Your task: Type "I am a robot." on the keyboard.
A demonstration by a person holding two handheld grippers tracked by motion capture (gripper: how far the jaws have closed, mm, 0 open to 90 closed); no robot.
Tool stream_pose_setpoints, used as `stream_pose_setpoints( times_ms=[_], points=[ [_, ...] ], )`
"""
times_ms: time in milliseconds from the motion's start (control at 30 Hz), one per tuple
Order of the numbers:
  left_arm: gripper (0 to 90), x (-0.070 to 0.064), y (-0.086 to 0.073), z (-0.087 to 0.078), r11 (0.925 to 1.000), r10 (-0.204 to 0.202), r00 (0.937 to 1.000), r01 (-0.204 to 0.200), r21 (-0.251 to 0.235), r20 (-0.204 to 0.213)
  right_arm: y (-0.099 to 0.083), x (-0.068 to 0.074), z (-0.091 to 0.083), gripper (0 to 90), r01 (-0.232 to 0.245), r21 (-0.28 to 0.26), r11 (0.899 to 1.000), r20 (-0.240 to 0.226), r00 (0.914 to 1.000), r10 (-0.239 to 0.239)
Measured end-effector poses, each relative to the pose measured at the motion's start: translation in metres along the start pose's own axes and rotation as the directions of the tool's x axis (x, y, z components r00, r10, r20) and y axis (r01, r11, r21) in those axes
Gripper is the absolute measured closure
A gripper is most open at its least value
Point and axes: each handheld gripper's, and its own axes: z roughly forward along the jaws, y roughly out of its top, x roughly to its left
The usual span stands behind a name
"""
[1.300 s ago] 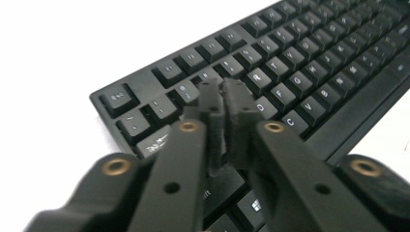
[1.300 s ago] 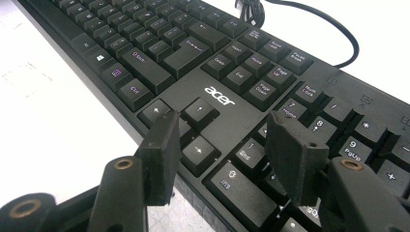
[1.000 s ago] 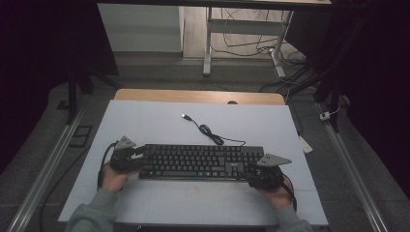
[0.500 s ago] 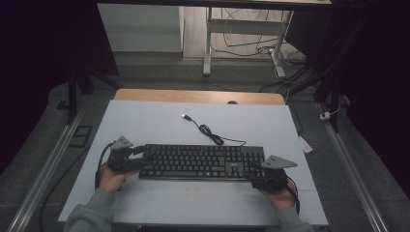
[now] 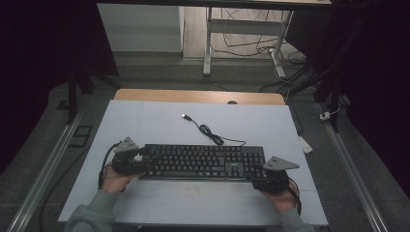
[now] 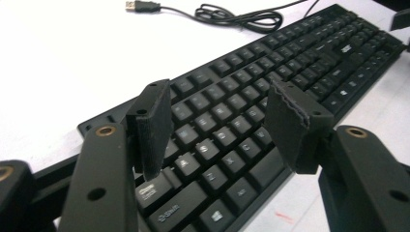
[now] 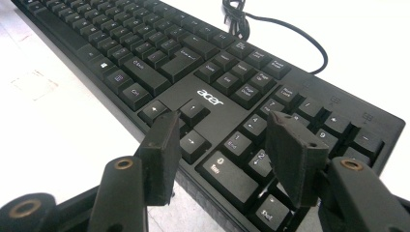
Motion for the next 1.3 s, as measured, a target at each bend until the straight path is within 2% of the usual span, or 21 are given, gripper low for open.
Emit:
stream_pose_setpoints(
  times_ms=[167,633,900,1200,1300],
  points=[
    [43.0,-0.009,0.003,0.001,1.0000,0.007,0.9997,-0.007,0.004,0.025,0.000,0.000,0.002,46.9,0.004,-0.001,1.000,0.000,1.0000,-0.004],
    [44.2,-0.030,0.007,0.012,0.9979,0.053,0.9949,-0.056,0.031,0.085,-0.001,-0.001,0.004,47.0,0.005,0.009,1.000,0.005,1.0000,-0.005],
    [48.1,-0.044,0.005,0.025,0.9928,0.093,0.9892,-0.101,0.065,0.113,-0.001,-0.001,0.006,47.0,0.006,0.022,1.000,0.006,1.0000,-0.007],
    [49.6,-0.054,0.003,0.036,0.9870,0.114,0.9852,-0.127,0.098,0.127,-0.002,-0.001,0.008,47.0,0.012,0.035,0.999,0.008,0.9999,-0.012],
    [53.6,-0.058,0.002,0.039,0.9845,0.125,0.9840,-0.139,0.107,0.127,-0.002,-0.001,0.008,47.0,0.014,0.035,0.999,0.007,0.9999,-0.014]
  ],
)
